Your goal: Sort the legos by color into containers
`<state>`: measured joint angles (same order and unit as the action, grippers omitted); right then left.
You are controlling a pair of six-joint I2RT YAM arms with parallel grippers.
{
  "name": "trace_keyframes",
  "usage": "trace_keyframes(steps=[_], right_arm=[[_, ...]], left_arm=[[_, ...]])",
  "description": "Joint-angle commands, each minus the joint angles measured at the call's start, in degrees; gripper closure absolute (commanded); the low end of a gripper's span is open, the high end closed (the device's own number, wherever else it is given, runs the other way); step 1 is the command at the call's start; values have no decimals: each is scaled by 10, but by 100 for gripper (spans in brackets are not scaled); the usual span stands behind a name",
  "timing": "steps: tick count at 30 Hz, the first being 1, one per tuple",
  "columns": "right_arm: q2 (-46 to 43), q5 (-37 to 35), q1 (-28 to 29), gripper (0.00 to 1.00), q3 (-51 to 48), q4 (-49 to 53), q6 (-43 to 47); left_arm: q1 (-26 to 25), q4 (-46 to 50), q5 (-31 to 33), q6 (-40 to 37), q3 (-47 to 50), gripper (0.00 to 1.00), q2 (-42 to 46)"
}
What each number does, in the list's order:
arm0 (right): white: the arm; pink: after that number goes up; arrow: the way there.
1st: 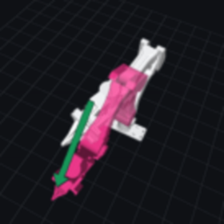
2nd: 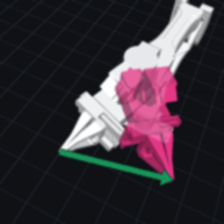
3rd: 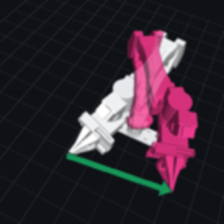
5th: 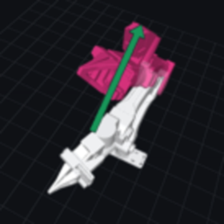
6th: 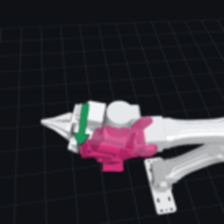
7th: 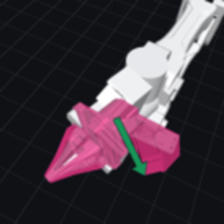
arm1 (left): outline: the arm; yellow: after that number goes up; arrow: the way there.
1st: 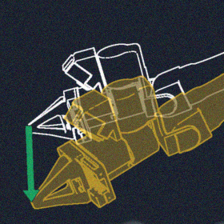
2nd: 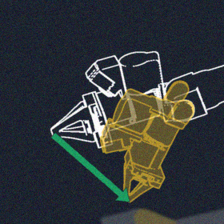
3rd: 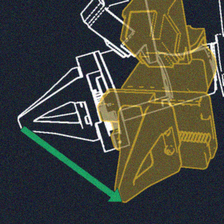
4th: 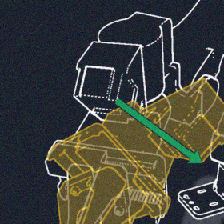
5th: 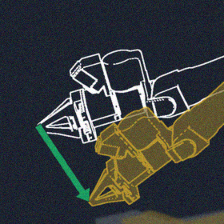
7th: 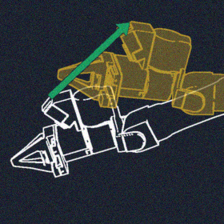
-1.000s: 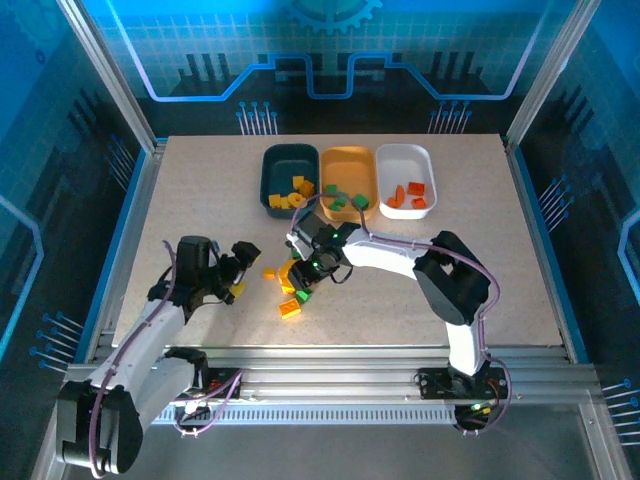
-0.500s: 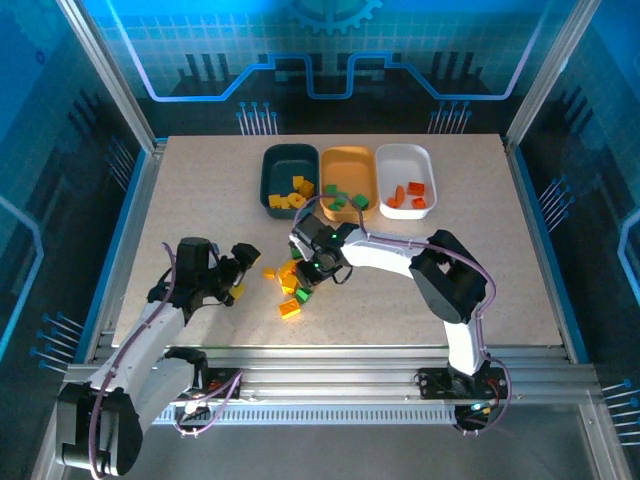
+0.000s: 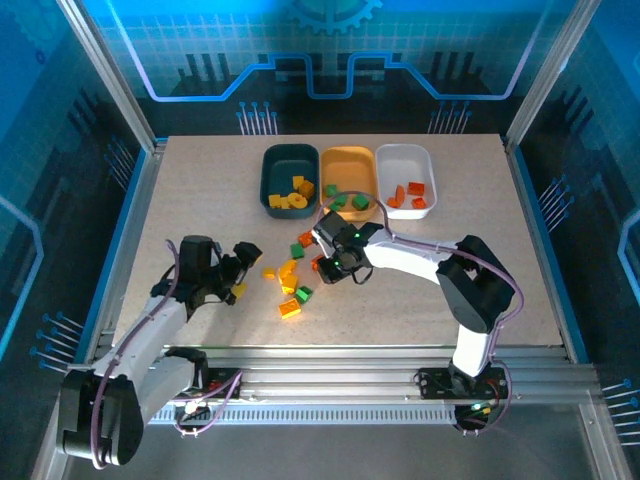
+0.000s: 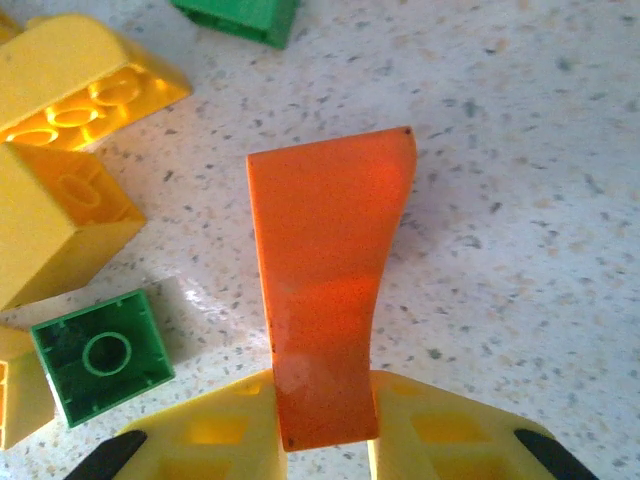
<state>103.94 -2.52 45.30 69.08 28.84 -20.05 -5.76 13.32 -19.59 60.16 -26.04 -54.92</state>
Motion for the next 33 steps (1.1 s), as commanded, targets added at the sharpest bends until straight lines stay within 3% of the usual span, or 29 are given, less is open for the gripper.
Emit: trace_keyframes(steps=[1, 9, 15, 19, 25, 33], right_arm=[[-6, -12, -6, 74, -9, -3, -16], [9, 13, -3, 75, 0, -23, -22], [33, 8, 1, 55, 26, -9, -21], [67, 13, 3, 50, 71, 3, -10], [116, -15, 2, 61, 112, 30, 3], [48, -56, -1, 72, 74, 23, -5]], left_arm=[[6, -19, -20, 12, 0, 1, -7], [6, -23, -24, 8, 7, 1, -7], [6, -27, -25, 3, 10, 1, -14], [6, -38, -33, 6, 9, 1, -30], [6, -25, -35, -3, -4, 1, -29], [6, -27, -34, -7, -6, 1, -36]])
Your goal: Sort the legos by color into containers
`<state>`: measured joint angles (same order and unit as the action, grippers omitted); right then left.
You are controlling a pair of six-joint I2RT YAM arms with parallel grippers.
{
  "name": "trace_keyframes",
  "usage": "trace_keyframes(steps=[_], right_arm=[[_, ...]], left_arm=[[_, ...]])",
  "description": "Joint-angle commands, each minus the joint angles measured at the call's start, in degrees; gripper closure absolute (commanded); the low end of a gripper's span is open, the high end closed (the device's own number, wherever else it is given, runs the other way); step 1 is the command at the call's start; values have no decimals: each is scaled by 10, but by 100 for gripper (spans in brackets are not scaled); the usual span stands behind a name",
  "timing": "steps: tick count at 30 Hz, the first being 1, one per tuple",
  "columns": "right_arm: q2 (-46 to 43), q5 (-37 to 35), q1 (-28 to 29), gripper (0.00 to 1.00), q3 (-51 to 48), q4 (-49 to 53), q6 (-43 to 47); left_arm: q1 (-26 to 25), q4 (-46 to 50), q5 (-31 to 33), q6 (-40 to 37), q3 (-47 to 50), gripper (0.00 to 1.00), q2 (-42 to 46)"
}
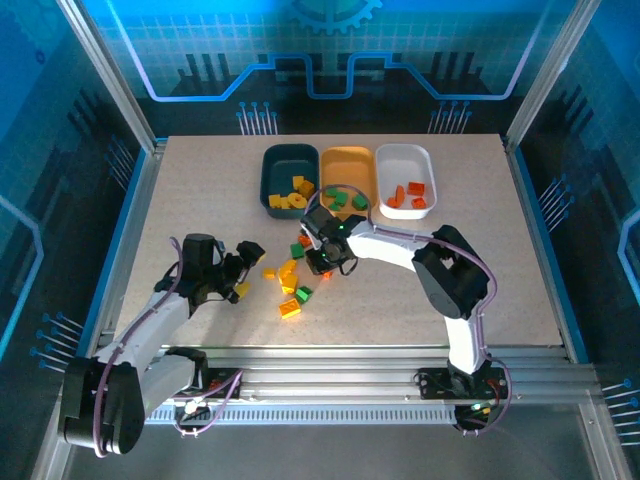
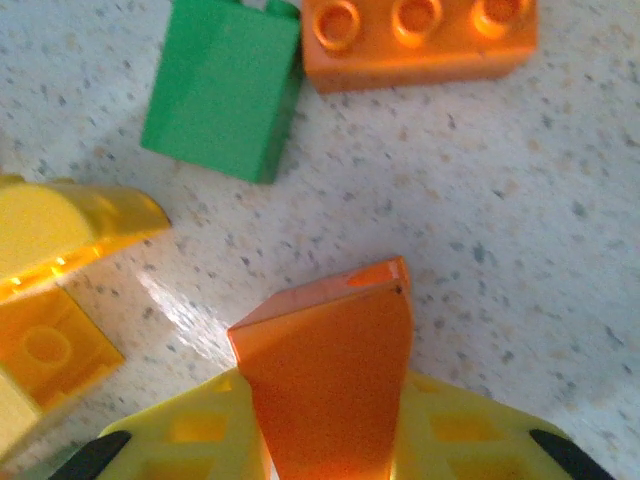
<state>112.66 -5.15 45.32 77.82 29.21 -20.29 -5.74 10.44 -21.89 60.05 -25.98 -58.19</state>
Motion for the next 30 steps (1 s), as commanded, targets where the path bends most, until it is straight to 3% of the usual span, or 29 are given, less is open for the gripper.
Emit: trace_keyframes(steps=[1, 5, 9, 13, 16, 21, 22, 24, 27, 30], right_arm=[[-57, -35, -5, 73, -19, 17, -3], [-121, -52, -56, 73, -16, 28, 2], [-136, -58, -158, 73, 11, 35, 3], [-78, -20, -286, 73, 63, 27, -28], [-6, -7, -342, 73, 135, 50, -37], [76, -5, -381, 70, 243, 103, -28], [87, -2, -387, 66, 261, 112, -26], [103, 6, -396, 49, 291, 128, -26], [78, 8, -401, 46, 294, 129, -20], [-5, -1, -388, 44, 230, 93, -22]], left_arm=[[6, -3, -13, -3, -8, 1, -7], [-24, -13, 5, -1, -24, 1, -15], [-148, -7, 78, -39, -93, 1, -55], [-197, -29, 39, -54, -157, 1, -151], [-204, -56, -2, -55, -178, 1, -196], [-207, -23, -14, -83, -207, 1, -219], [-207, -23, -12, -83, -204, 1, -218], [-207, -24, -9, -83, -198, 1, -216], [-206, -25, -7, -83, -193, 1, -212], [-206, -21, 2, -87, -190, 1, -202]])
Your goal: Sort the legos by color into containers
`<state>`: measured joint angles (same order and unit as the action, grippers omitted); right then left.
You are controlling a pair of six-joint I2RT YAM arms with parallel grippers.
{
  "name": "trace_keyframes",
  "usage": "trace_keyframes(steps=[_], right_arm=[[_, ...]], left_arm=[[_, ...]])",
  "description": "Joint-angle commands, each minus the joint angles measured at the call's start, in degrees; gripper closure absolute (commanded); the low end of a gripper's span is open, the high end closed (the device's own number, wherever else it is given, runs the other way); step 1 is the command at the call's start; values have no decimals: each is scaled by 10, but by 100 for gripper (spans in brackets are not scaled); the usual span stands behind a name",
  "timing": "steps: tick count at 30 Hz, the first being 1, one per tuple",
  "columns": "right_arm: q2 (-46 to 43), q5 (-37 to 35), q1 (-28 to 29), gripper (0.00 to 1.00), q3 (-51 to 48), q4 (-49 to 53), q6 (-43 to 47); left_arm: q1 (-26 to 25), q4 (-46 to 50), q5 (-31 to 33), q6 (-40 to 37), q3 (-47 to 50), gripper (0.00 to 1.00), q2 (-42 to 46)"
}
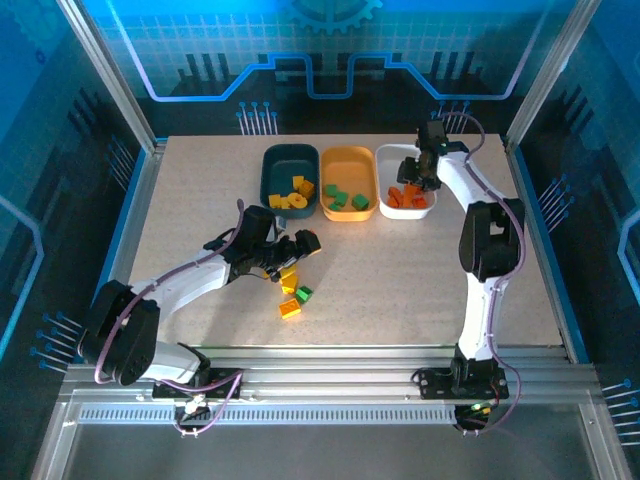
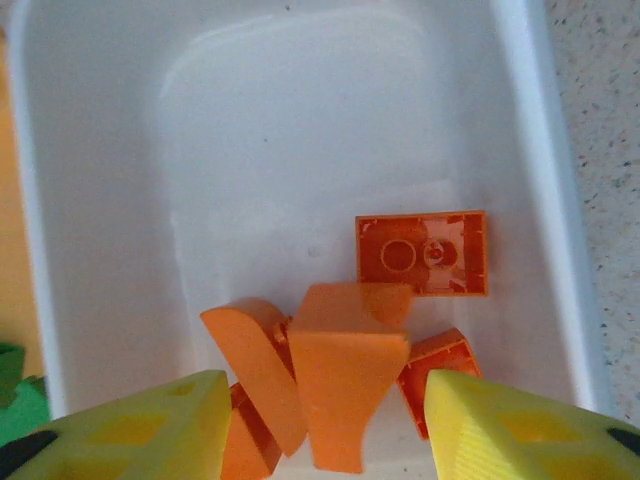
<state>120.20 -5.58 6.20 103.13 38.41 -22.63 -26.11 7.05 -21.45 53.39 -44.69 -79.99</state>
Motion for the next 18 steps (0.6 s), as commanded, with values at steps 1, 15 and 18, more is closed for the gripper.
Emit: trace_keyframes(steps=[1, 15, 18], right_arm=[[-114, -3, 14, 43, -52, -12, 1], [-131, -52, 357, 30, -212, -99, -148], [-60, -61, 381, 25, -148, -81, -178]], left_arm=[[0, 12, 4, -20, 1, 1, 22], [175, 92, 52, 17, 125, 1, 201], [185, 121, 55, 9, 135, 1, 242]])
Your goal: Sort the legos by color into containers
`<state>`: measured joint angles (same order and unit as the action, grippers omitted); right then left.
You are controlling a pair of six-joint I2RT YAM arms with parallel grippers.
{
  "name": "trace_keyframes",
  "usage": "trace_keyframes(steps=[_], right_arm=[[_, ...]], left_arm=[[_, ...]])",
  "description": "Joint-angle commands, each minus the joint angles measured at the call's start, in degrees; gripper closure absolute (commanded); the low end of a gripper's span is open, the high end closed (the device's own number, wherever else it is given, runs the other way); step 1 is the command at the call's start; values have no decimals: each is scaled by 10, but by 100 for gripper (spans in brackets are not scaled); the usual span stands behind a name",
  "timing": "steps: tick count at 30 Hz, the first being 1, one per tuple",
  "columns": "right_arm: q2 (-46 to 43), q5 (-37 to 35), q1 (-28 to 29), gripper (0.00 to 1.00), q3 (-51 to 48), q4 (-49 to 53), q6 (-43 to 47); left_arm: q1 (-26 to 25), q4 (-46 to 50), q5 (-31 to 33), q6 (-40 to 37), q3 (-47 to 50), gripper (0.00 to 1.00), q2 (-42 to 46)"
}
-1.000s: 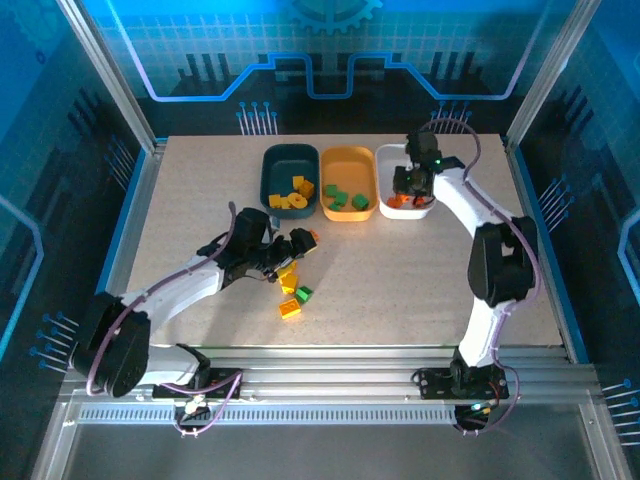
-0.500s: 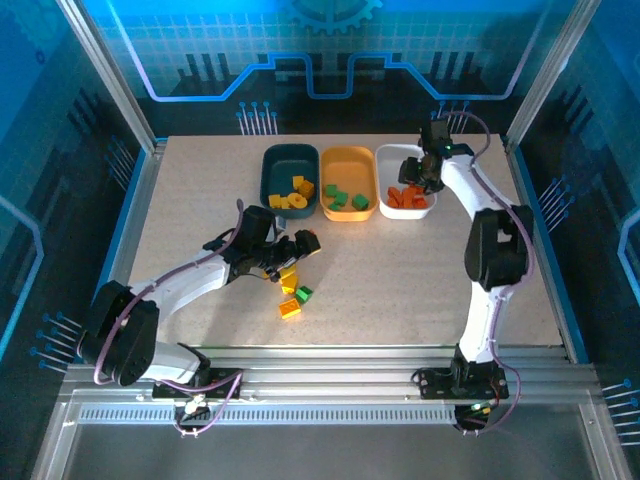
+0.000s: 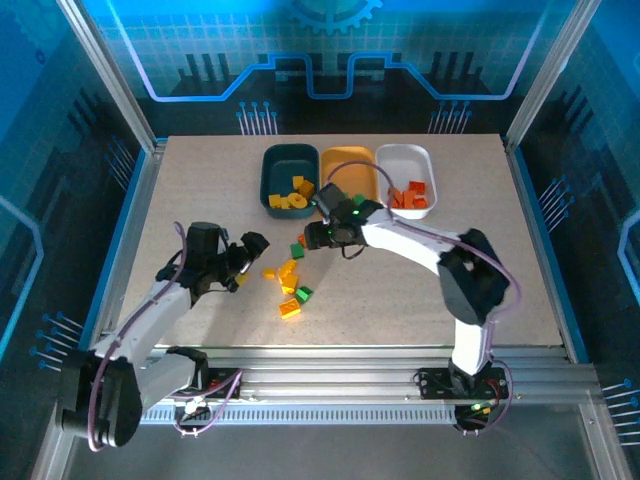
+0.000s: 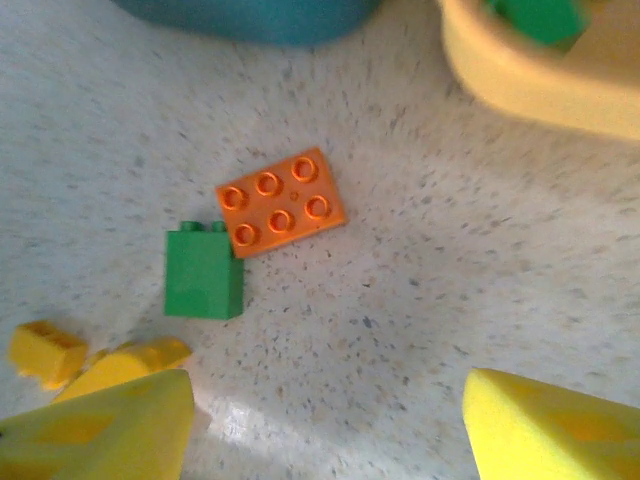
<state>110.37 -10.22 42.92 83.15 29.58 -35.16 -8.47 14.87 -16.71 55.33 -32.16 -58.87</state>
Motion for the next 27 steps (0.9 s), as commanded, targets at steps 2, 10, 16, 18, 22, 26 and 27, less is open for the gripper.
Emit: trace_keyframes(steps=[2, 10, 16, 18, 22, 26, 27], right_arm=[[78, -28, 20, 21, 92, 23, -61], [180, -67, 11, 18, 204, 66, -15], [225, -46, 3, 23, 248, 81, 3], [240, -44, 3, 25, 254, 87, 5], [246, -45, 3, 31, 248, 88, 6], [232, -51, 3, 42, 228, 79, 8], [232, -54, 3, 46, 223, 77, 8]], left_arm=[[12, 54, 5, -12, 15, 1, 51], [26, 86, -6, -28, 20, 1, 90], [29, 78, -14, -28, 18, 1, 87], [30, 77, -14, -32, 17, 1, 86], [31, 75, -15, -33, 19, 1, 81], [34, 69, -17, -33, 23, 1, 77], [34, 68, -17, -32, 23, 1, 76]])
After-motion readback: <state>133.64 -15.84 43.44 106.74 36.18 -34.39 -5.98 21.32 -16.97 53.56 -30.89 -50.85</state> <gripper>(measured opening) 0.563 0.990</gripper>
